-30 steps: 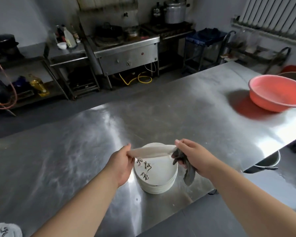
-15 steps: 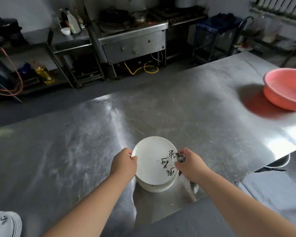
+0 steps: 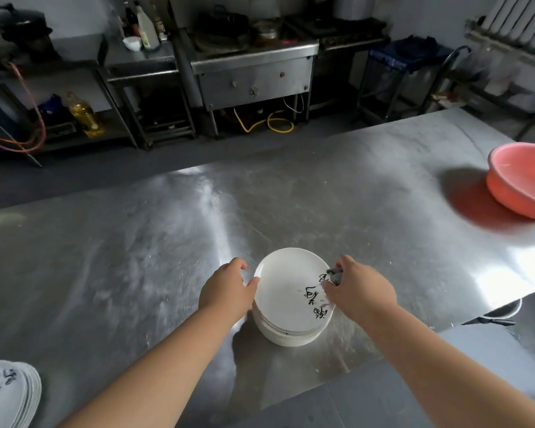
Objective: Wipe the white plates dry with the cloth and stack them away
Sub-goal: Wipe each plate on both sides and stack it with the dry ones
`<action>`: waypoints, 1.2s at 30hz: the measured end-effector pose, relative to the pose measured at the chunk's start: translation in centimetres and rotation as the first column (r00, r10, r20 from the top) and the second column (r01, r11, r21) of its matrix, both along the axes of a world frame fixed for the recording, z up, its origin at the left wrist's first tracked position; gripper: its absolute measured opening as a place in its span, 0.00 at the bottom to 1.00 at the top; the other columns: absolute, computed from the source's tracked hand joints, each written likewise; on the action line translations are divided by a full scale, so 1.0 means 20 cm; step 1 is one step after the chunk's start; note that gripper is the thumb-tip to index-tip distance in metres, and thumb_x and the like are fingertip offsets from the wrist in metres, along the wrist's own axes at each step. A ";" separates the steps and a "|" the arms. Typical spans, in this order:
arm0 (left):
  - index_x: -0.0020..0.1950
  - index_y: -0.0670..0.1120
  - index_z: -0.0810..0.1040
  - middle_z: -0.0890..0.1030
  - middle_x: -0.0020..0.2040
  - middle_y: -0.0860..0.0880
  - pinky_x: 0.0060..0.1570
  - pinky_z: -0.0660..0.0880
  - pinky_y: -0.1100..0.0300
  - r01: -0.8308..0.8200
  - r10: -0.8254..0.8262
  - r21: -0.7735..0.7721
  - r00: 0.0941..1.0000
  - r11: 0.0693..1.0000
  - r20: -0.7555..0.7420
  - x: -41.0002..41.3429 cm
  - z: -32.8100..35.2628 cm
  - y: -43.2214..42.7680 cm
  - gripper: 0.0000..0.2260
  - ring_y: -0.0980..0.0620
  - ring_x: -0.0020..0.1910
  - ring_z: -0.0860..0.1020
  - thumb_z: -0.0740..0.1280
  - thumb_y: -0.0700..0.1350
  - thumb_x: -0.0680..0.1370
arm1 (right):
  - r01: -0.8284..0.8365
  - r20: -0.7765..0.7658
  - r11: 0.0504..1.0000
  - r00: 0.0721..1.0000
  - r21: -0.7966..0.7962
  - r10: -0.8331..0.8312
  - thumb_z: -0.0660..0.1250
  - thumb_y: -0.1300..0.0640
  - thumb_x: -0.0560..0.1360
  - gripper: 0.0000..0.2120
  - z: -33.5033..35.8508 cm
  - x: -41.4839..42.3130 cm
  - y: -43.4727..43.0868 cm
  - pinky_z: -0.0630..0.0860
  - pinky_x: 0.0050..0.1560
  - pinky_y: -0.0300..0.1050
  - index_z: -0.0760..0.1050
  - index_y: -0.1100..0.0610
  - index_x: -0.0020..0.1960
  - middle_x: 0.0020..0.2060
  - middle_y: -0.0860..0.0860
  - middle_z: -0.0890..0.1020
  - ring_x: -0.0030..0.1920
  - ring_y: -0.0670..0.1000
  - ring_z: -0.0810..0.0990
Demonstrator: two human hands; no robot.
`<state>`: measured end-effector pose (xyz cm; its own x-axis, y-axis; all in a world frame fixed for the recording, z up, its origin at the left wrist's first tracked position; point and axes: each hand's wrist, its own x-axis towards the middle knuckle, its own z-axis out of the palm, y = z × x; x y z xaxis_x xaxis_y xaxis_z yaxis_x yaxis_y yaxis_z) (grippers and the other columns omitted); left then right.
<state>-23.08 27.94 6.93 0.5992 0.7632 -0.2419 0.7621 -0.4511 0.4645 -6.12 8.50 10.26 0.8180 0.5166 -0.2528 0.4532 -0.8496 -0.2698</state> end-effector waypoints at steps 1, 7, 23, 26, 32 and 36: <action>0.65 0.56 0.74 0.78 0.54 0.56 0.49 0.74 0.56 -0.019 0.019 -0.017 1.000 1.000 0.021 -0.06 0.02 0.04 0.16 0.50 0.51 0.77 0.67 0.60 0.80 | -0.033 0.010 0.999 0.999 0.002 0.033 0.67 0.39 0.75 0.14 0.04 -0.02 0.06 0.70 0.34 0.43 0.72 0.45 0.55 0.39 0.41 0.76 0.41 0.51 0.78; 0.65 0.61 0.73 0.79 0.50 0.61 0.43 0.71 0.60 -0.212 0.216 -0.057 0.974 0.976 0.072 -0.73 0.12 0.41 0.17 0.57 0.44 0.79 0.69 0.61 0.79 | -0.301 -0.073 0.948 0.948 0.105 0.309 0.69 0.40 0.73 0.13 0.11 -0.40 0.67 0.81 0.44 0.46 0.76 0.45 0.53 0.46 0.41 0.82 0.46 0.51 0.82; 0.65 0.51 0.76 0.82 0.61 0.51 0.55 0.75 0.55 -0.741 0.725 -0.093 0.671 0.665 -0.156 -2.67 -0.08 0.78 0.14 0.48 0.58 0.80 0.65 0.57 0.83 | -0.689 -0.413 0.718 0.628 0.098 0.659 0.70 0.47 0.73 0.08 -0.27 -2.12 1.74 0.74 0.35 0.41 0.75 0.49 0.47 0.41 0.41 0.81 0.39 0.46 0.82; 0.66 0.51 0.76 0.81 0.62 0.51 0.54 0.74 0.54 -0.724 0.691 -0.158 0.689 0.672 -0.218 -2.78 -0.16 0.83 0.16 0.48 0.59 0.80 0.64 0.59 0.83 | -0.666 -0.365 0.745 0.688 0.024 0.627 0.67 0.47 0.75 0.07 -0.38 -2.26 1.79 0.69 0.33 0.41 0.76 0.49 0.49 0.41 0.44 0.80 0.41 0.46 0.79; 0.51 0.51 0.77 0.81 0.51 0.51 0.56 0.78 0.52 -0.599 0.542 -0.153 0.787 0.786 -0.296 -2.81 -0.27 0.91 0.11 0.49 0.51 0.80 0.61 0.57 0.84 | -0.624 -0.315 0.778 0.754 -0.070 0.577 0.62 0.46 0.78 0.08 -0.47 -2.34 1.81 0.67 0.33 0.41 0.75 0.50 0.51 0.42 0.45 0.78 0.38 0.45 0.75; 0.46 0.53 0.73 0.79 0.43 0.53 0.50 0.80 0.52 -0.553 0.508 -0.106 0.813 0.826 -0.285 -2.80 -0.30 0.93 0.11 0.53 0.44 0.79 0.58 0.55 0.85 | -0.652 -0.362 0.752 0.726 -0.091 0.585 0.62 0.48 0.79 0.07 -0.48 -2.34 1.79 0.68 0.34 0.43 0.73 0.51 0.48 0.44 0.47 0.80 0.41 0.49 0.77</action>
